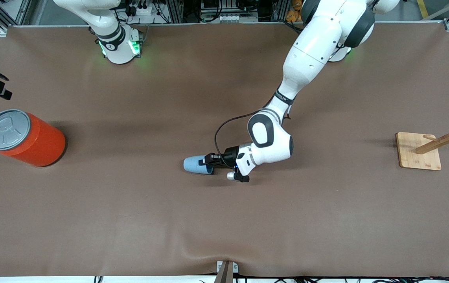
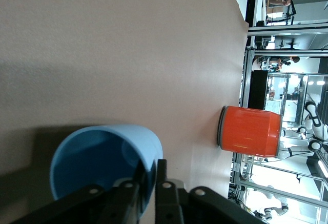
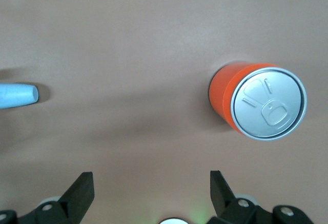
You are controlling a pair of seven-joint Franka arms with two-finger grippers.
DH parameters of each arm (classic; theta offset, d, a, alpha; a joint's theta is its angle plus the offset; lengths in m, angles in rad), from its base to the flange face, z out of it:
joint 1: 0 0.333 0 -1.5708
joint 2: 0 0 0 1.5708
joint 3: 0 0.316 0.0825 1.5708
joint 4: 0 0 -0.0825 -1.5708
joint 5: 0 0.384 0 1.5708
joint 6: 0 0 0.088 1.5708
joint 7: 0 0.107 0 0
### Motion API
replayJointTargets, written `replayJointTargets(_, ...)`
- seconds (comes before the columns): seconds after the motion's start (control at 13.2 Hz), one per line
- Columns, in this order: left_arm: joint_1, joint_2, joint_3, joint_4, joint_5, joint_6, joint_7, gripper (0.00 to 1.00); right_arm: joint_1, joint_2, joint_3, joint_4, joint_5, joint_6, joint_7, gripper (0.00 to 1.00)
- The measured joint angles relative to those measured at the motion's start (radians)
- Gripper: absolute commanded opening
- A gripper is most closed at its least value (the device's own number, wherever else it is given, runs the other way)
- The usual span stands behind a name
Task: Flip cup
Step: 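Lift the cup with the left gripper toward the wooden stand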
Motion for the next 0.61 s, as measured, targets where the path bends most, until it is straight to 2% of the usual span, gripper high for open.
replayJointTargets(0.38, 0.001, -0.034, 0.007, 0.03, 0.02, 0.006, -0.084, 0.0, 0.003, 0.012, 0.006, 0.0, 0.0, 0.046, 0.004, 1.0)
replayJointTargets(0.61, 0.003, -0.104, 0.024, 0.031, 0.223, 0.007, -0.303, 0.0, 0.017, 0.025, 0.011, 0.0, -0.004, 0.064, 0.005, 1.0)
